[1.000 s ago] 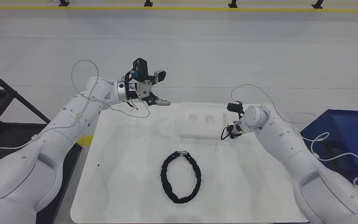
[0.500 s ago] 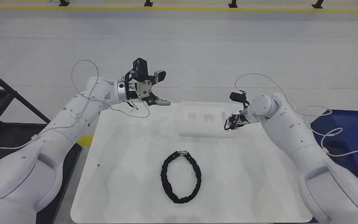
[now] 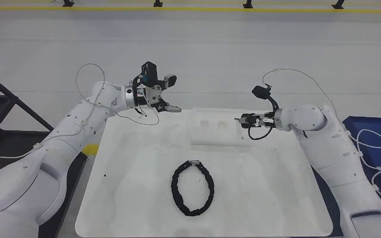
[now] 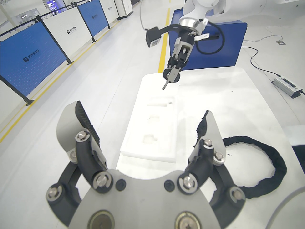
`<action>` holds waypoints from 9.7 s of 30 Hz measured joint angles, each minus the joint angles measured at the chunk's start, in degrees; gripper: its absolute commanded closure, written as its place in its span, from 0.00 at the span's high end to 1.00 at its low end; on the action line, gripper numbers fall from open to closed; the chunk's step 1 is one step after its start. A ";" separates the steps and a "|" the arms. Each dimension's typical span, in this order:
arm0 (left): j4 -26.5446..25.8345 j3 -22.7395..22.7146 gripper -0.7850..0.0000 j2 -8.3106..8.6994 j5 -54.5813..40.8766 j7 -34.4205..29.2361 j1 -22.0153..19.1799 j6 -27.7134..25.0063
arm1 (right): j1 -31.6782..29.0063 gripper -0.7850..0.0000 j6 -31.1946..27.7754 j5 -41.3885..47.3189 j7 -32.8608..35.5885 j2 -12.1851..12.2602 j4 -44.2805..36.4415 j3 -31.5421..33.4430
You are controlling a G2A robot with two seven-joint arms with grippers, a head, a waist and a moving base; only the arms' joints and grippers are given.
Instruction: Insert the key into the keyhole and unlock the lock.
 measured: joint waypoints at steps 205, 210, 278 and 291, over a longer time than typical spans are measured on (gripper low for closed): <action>-12.20 4.08 0.00 -10.83 29.82 15.14 6.93 11.23 | -19.92 0.00 13.53 0.65 18.39 8.31 -39.64 21.97; -13.38 3.64 0.00 -11.55 31.53 14.11 5.82 9.99 | -18.72 0.00 17.51 -0.89 22.02 8.86 -43.62 21.68; -2.40 3.80 0.00 -20.11 29.25 15.15 5.84 6.10 | -15.11 0.00 30.15 4.12 17.24 14.13 -44.62 14.78; -3.30 4.12 0.00 -19.87 26.10 13.66 6.10 4.60 | -14.70 0.00 30.29 3.50 16.56 14.61 -44.79 14.00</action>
